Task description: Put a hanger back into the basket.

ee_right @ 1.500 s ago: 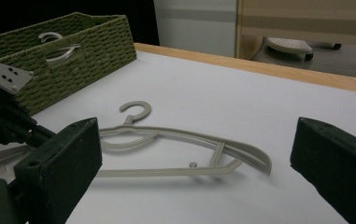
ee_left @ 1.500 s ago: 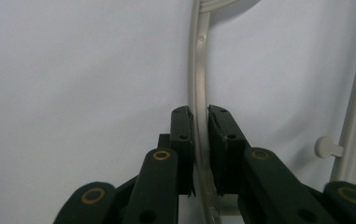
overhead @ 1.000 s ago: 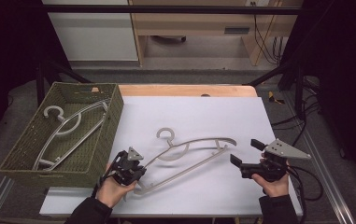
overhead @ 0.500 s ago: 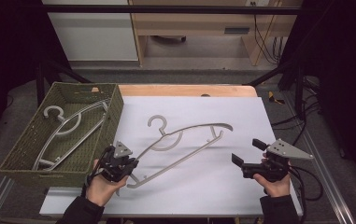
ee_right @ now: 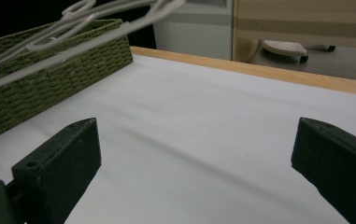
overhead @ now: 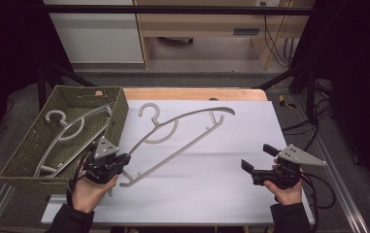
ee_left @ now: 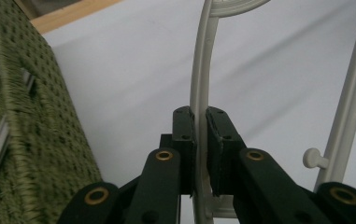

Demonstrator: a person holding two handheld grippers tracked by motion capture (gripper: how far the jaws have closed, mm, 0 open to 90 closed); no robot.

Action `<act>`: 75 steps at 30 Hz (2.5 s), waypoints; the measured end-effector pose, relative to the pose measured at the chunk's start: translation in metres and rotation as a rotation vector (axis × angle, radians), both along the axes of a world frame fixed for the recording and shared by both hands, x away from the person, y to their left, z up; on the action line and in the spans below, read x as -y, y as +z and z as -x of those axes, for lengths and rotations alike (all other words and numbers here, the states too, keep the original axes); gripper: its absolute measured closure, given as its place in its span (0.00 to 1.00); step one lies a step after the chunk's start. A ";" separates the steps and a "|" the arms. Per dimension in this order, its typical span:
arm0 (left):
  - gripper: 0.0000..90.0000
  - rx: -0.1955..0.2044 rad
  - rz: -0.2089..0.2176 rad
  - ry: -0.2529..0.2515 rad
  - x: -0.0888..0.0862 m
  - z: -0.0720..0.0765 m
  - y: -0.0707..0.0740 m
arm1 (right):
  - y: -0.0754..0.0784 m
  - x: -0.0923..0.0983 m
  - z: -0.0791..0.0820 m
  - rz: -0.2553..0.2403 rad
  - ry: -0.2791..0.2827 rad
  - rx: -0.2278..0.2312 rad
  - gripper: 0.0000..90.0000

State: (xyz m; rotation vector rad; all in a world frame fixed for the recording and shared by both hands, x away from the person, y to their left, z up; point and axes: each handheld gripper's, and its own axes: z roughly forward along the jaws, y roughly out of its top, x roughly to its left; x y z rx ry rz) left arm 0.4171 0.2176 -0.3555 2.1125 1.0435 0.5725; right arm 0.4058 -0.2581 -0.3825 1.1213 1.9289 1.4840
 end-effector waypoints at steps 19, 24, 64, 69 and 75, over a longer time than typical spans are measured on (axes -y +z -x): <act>0.92 0.115 -0.029 0.095 -0.054 -0.016 0.055 | -0.001 -0.002 -0.001 0.012 -0.002 -0.006 0.02; 0.92 0.105 -0.024 0.131 -0.075 -0.027 0.058 | -0.001 -0.002 -0.001 0.010 -0.002 -0.006 0.02; 0.92 0.036 -0.199 0.426 -0.215 -0.051 0.023 | -0.004 -0.005 -0.004 0.022 -0.004 -0.017 0.02; 0.92 0.031 -0.217 0.447 -0.224 -0.049 0.020 | -0.004 -0.005 -0.004 0.022 -0.004 -0.014 0.02; 0.92 0.024 -0.231 0.461 -0.233 -0.047 0.016 | -0.004 -0.006 -0.004 0.022 -0.004 -0.016 0.02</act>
